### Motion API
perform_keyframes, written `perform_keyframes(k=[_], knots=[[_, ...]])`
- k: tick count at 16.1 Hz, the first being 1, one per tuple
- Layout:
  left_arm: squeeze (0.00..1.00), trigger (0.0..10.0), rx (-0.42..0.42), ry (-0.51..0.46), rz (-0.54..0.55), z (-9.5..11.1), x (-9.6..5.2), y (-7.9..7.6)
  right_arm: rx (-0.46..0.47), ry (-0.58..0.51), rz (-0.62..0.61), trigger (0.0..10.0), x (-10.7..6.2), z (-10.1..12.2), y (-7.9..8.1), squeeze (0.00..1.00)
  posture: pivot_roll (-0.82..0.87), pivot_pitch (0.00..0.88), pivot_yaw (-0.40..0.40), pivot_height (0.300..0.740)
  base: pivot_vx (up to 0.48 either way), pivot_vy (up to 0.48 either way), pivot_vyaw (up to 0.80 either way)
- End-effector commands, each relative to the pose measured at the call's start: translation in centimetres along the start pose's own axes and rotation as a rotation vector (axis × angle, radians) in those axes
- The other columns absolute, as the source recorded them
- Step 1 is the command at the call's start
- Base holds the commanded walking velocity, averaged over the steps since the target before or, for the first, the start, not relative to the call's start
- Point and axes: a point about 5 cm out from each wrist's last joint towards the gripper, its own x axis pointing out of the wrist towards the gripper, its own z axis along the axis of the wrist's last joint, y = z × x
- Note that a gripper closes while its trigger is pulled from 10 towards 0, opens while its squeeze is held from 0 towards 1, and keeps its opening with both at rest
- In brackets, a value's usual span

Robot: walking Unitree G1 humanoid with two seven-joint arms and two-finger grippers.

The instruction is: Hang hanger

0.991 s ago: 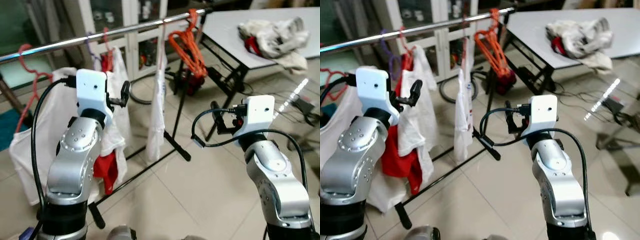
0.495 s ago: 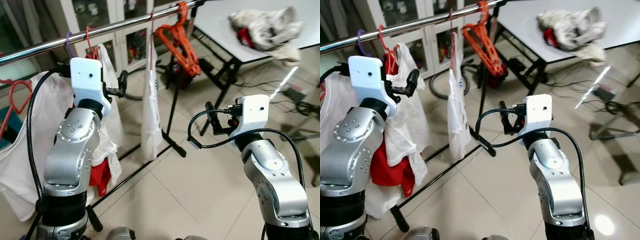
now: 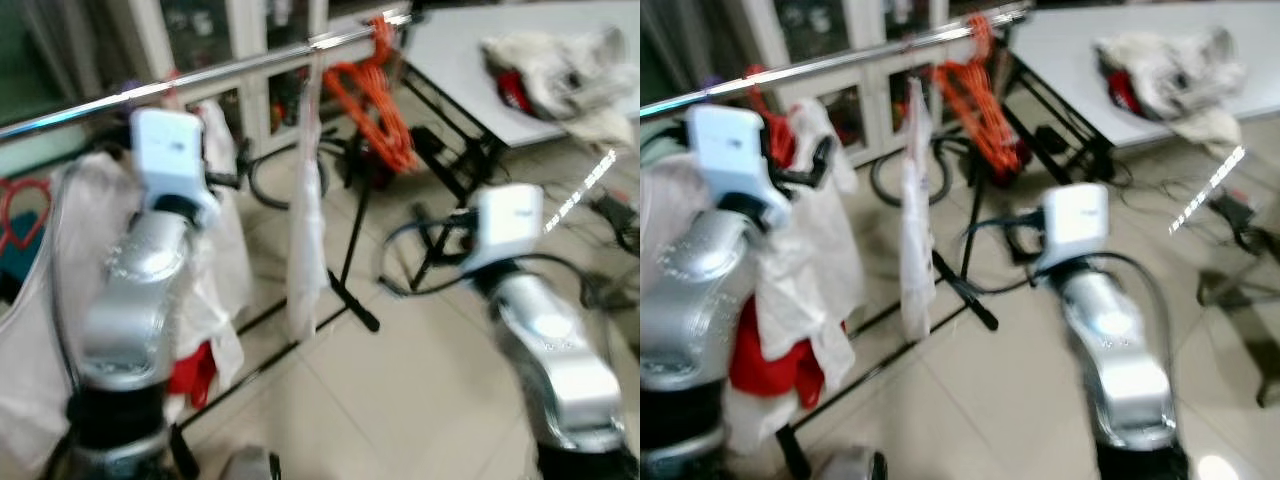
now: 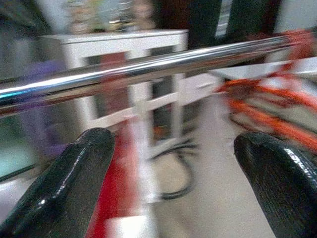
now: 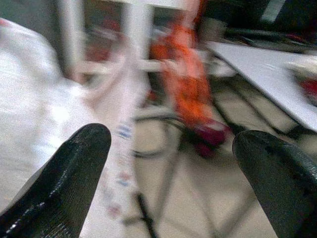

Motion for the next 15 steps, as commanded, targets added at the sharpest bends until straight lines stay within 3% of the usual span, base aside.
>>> perform_keyframes(k=[1,4,10,12,15], knots=[[0.0,10.0,0.007,-0.009,-0.002,0.3,-0.1,-0.3,0.012,-0.005,-0.019,10.0,-0.5,0.1,-0.6,0.0,0.02,0.081,-0.049,0.74,0.304,0.0,0.0],[0.0,10.0,0.007,-0.015,0.003,0.4,0.0,0.1,0.016,-0.014,0.016,10.0,-0.6,0.2,-0.2,0.0,0.01,0.083,-0.046,0.74,0.0,0.0,0.0],[0.0,10.0,-0.033,0.022,-0.056,0.7,1.9,1.0,0.033,-0.029,0.055,10.0,-0.9,0.7,0.2,0.0,0.01,0.078,-0.037,0.74,0.0,0.0,0.0],[0.0,10.0,0.023,0.084,-0.115,0.0,3.0,1.6,0.021,-0.031,0.11,10.0,-1.1,1.2,0.5,0.0,0.0,0.08,-0.03,0.74,0.0,0.0,0.0],[0.0,10.0,0.03,0.13,-0.151,-0.7,3.9,1.9,0.005,-0.018,0.209,10.0,-1.3,1.5,1.3,0.0,0.0,0.09,-0.032,0.74,0.0,0.0,0.0]])
